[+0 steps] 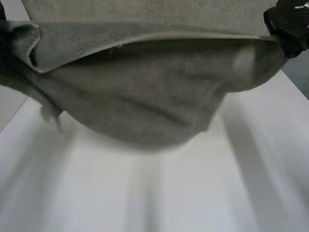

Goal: Fold the towel.

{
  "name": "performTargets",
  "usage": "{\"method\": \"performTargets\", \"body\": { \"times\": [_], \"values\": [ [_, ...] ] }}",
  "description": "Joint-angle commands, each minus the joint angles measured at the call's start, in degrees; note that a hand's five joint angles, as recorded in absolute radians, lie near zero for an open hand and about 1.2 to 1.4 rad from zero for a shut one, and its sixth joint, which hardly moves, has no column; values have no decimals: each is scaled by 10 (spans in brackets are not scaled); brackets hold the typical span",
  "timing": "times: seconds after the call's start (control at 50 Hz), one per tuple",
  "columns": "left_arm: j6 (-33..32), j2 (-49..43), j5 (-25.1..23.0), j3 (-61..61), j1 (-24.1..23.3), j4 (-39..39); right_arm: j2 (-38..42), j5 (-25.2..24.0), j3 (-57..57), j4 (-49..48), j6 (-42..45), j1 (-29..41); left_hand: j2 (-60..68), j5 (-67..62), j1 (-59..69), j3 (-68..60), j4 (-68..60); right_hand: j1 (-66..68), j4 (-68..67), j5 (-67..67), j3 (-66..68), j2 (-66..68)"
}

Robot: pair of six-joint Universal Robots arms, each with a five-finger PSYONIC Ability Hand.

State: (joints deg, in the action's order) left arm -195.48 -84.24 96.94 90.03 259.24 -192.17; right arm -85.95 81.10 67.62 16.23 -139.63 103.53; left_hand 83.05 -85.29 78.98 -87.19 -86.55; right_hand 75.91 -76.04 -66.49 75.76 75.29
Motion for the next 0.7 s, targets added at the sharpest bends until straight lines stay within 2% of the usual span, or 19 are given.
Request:
{"method": "performTargets", "body": {
  "times": [0.02,0.16,0.22,0.26,0.32,0.36,0.38,0.42,0.44,0.46,0.48,0.5,0.52,0.56,0.58,0.6,0.64,0.66,0.7],
  "values": [
    [41,-63,-16,31,5,22,24,-5,14,21,81,11,-30,153,10,72,66,41,-40,-35,42,47],
    [114,-213,-37,-18,-12,27,131,7,-28,-13,116,48,-30,153,10,72,66,41,-40,-35,42,47],
    [127,-259,-36,-85,-31,32,174,35,-74,-39,114,75,-30,153,10,72,66,41,-40,-35,42,47],
    [131,-274,-36,-117,-36,39,212,73,-118,-59,114,108,-30,153,10,72,66,41,-40,-35,42,47],
    [136,-291,-35,-184,-37,43,228,92,-146,-74,112,118,-30,153,10,72,66,41,-40,-35,42,47],
    [143,-298,-34,-232,-38,43,256,127,-215,-132,98,128,-30,153,10,72,66,41,-40,-35,42,47],
    [143,-298,-34,-232,-38,43,257,127,-216,-132,98,128,-30,153,10,72,66,41,-40,-35,42,47],
    [162,-304,-34,-286,-41,42,275,155,-281,-239,58,128,-30,153,10,72,66,41,-40,-35,42,47],
    [187,-305,-34,-333,-42,38,275,155,-282,-240,58,128,-30,153,10,72,66,41,-40,-35,42,47],
    [221,-305,-35,-375,-42,33,276,166,-297,-300,29,125,-30,153,10,72,66,41,-40,-35,42,47],
    [222,-305,-35,-376,-42,33,276,166,-297,-300,29,125,-30,153,10,72,66,41,-40,-35,42,47],
    [261,-303,-36,-412,-41,25,274,172,-296,-357,-4,123,-30,153,10,72,66,41,-40,-35,42,47],
    [261,-303,-36,-412,-41,25,263,170,-282,-404,-31,122,-30,153,10,72,66,41,-40,-35,42,47],
    [357,-297,-38,-460,-31,13,238,166,-262,-441,-54,121,-30,153,10,72,66,41,-40,-35,42,47],
    [358,-297,-38,-460,-31,13,212,152,-241,-451,-67,122,-30,153,10,72,66,41,-40,-35,42,47],
    [387,-295,-40,-459,-30,11,212,152,-241,-451,-67,122,-30,153,10,72,66,41,-40,-35,42,47],
    [404,-294,-40,-456,-30,15,175,106,-204,-420,-70,123,-30,153,10,72,66,41,-40,-35,42,47],
    [406,-294,-40,-445,-29,21,175,106,-204,-420,-70,123,-30,153,10,72,66,41,-40,-35,42,47],
    [404,-294,-42,-419,-28,26,177,53,-172,-350,-69,121,-30,153,10,72,66,41,-40,-35,42,47]
  ]
}}
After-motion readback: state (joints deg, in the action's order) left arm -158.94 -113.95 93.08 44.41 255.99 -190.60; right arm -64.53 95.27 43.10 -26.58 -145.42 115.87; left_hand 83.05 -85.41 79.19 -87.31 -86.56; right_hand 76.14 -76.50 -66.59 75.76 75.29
